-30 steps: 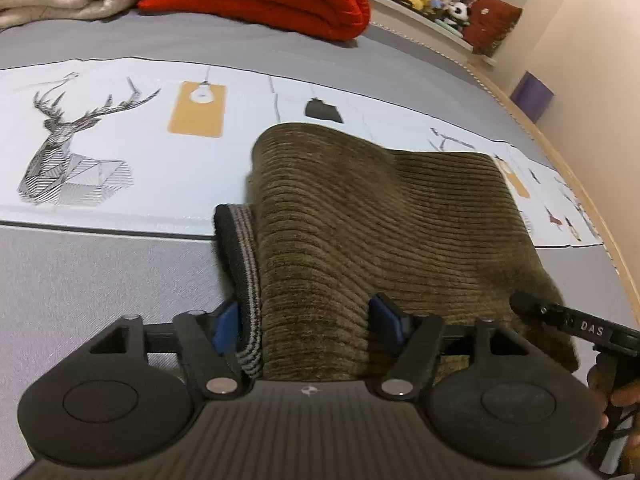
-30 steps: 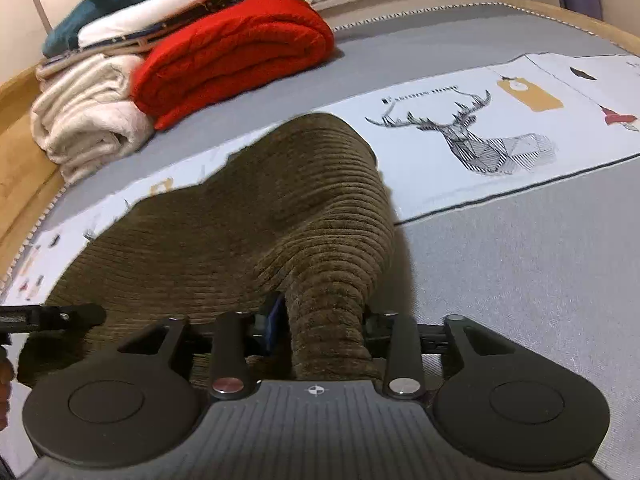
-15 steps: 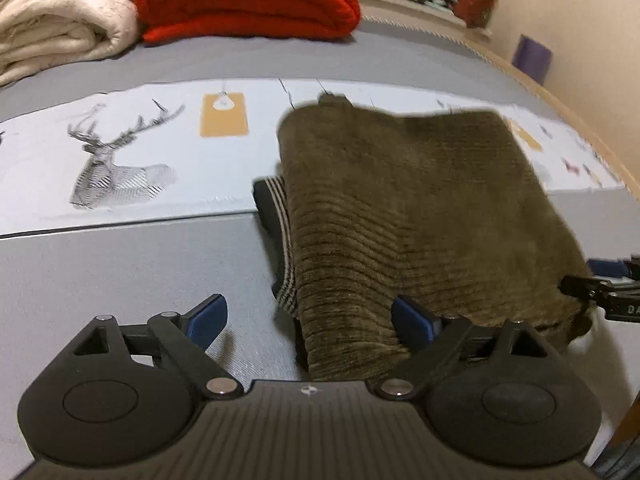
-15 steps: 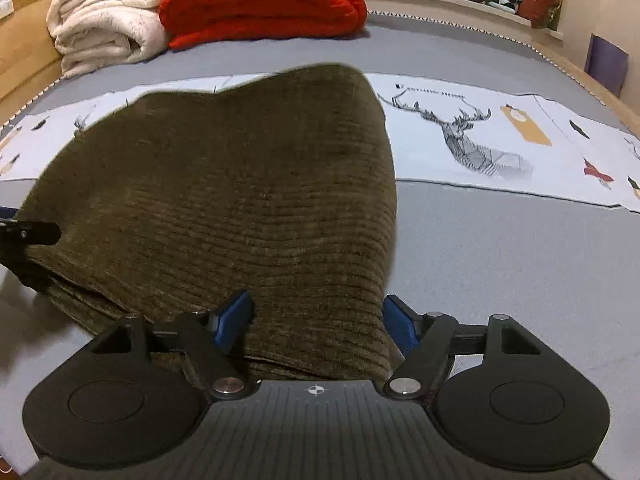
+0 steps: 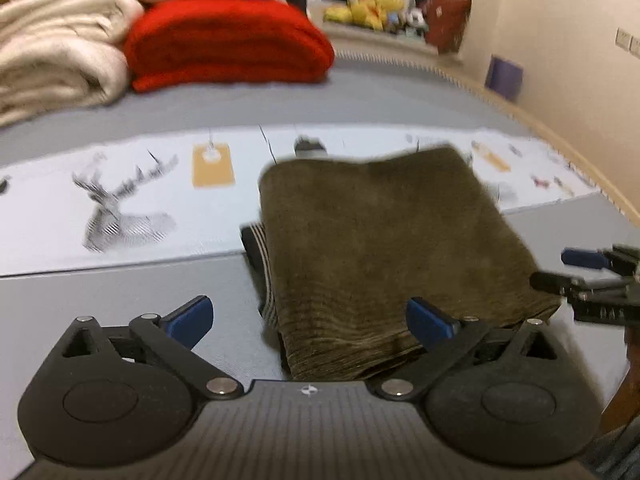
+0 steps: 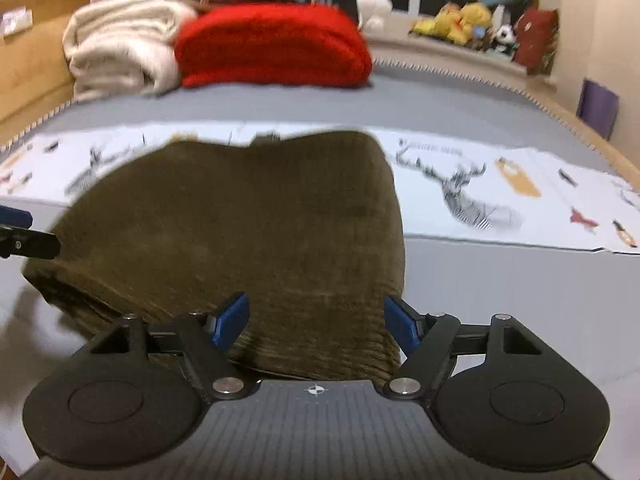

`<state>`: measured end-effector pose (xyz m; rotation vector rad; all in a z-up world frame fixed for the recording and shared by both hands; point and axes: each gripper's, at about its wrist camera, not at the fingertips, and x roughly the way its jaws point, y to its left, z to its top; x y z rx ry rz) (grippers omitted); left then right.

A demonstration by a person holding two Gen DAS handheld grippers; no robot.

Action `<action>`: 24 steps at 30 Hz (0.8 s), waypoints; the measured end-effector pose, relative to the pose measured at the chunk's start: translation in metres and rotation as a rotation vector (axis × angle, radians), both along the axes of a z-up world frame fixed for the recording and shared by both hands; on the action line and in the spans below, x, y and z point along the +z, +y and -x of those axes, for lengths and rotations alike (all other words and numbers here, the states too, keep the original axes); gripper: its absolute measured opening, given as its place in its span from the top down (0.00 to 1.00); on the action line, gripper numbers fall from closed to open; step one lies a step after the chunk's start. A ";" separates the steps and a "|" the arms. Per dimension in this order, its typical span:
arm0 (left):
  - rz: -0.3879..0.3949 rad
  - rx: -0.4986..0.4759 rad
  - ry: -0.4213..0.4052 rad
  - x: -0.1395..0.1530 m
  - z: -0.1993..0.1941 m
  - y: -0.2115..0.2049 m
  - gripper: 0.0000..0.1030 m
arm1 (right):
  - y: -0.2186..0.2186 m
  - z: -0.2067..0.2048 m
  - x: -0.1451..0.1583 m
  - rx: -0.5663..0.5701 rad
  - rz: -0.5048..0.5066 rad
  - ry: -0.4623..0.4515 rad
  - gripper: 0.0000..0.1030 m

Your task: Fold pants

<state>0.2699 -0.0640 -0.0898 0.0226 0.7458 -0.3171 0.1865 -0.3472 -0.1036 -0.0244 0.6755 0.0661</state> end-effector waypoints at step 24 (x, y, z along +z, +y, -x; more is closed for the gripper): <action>0.003 0.160 0.063 0.014 0.146 0.003 0.00 | 0.068 0.185 0.038 -0.125 -0.030 -0.153 0.05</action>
